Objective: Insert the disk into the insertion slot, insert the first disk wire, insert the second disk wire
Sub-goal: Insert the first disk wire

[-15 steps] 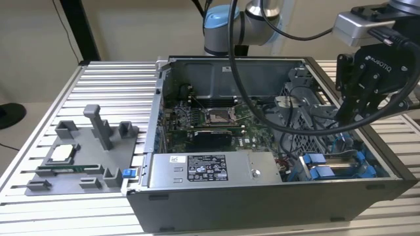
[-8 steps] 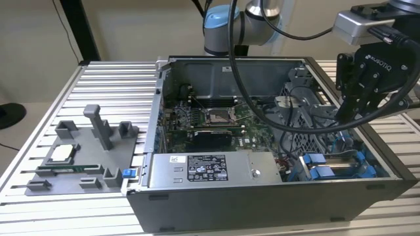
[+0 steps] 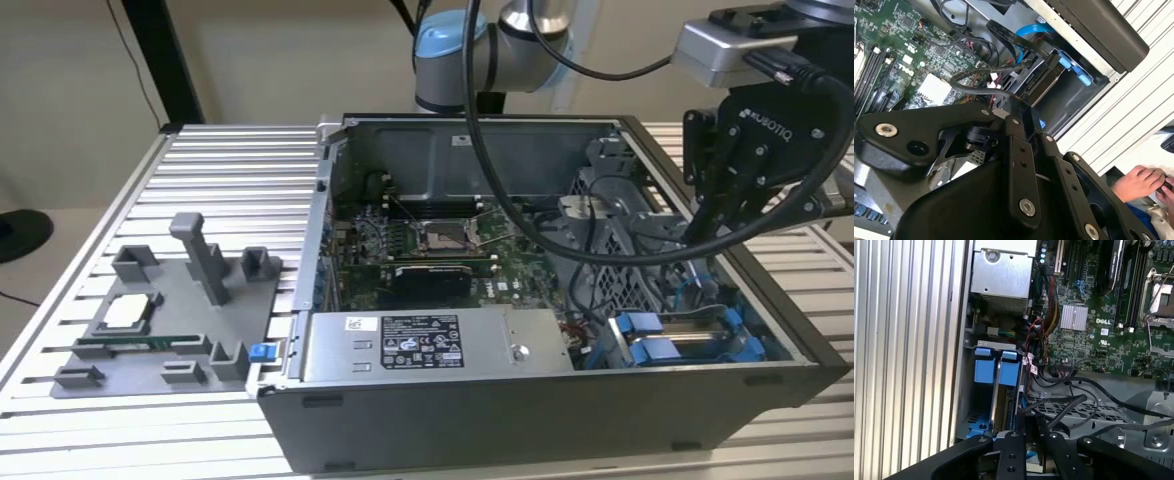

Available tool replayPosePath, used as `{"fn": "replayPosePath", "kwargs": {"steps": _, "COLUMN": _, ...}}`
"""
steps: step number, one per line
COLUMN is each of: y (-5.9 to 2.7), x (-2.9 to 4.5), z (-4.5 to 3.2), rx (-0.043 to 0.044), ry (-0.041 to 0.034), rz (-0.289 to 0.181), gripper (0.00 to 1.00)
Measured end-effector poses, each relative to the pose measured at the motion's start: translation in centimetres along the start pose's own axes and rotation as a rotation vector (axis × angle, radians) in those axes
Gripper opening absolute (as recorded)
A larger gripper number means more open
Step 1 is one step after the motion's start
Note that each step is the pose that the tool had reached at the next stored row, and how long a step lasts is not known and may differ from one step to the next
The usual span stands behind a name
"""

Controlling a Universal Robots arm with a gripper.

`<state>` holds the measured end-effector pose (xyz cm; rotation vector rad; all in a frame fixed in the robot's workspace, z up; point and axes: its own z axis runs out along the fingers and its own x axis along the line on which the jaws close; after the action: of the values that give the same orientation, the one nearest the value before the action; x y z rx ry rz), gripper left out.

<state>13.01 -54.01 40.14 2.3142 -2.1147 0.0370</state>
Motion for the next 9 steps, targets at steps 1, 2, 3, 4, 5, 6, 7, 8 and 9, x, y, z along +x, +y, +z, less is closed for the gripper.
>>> {"fn": "replayPosePath", "kwargs": {"steps": 1, "y": 0.00, "x": -0.01, "z": 0.00, "rx": -0.0003, "ry": 0.0029, "rz": 0.000, "gripper": 0.00}}
{"fn": "replayPosePath", "kwargs": {"steps": 2, "y": 0.00, "x": -0.01, "z": 0.01, "rx": -0.0006, "ry": 0.0050, "rz": 0.000, "gripper": 0.00}}
{"fn": "replayPosePath", "kwargs": {"steps": 3, "y": 0.00, "x": -0.01, "z": 0.00, "rx": -0.0006, "ry": 0.0054, "rz": 0.000, "gripper": 0.00}}
{"fn": "replayPosePath", "kwargs": {"steps": 4, "y": 0.00, "x": 0.00, "z": 0.00, "rx": -0.0006, "ry": 0.0056, "rz": 0.000, "gripper": 0.00}}
{"fn": "replayPosePath", "kwargs": {"steps": 5, "y": 0.00, "x": -0.01, "z": 0.00, "rx": -0.0007, "ry": 0.0059, "rz": 0.000, "gripper": 0.00}}
{"fn": "replayPosePath", "kwargs": {"steps": 6, "y": 0.00, "x": -0.01, "z": 0.00, "rx": -0.0007, "ry": 0.0060, "rz": 0.000, "gripper": 0.00}}
{"fn": "replayPosePath", "kwargs": {"steps": 7, "y": 0.00, "x": -0.01, "z": 0.00, "rx": -0.0007, "ry": 0.0063, "rz": 0.000, "gripper": 0.00}}
{"fn": "replayPosePath", "kwargs": {"steps": 8, "y": 0.00, "x": -0.01, "z": 0.00, "rx": -0.0007, "ry": 0.0064, "rz": 0.000, "gripper": 0.00}}
{"fn": "replayPosePath", "kwargs": {"steps": 9, "y": 0.00, "x": -0.01, "z": 0.00, "rx": -0.0008, "ry": 0.0066, "rz": 0.000, "gripper": 0.00}}
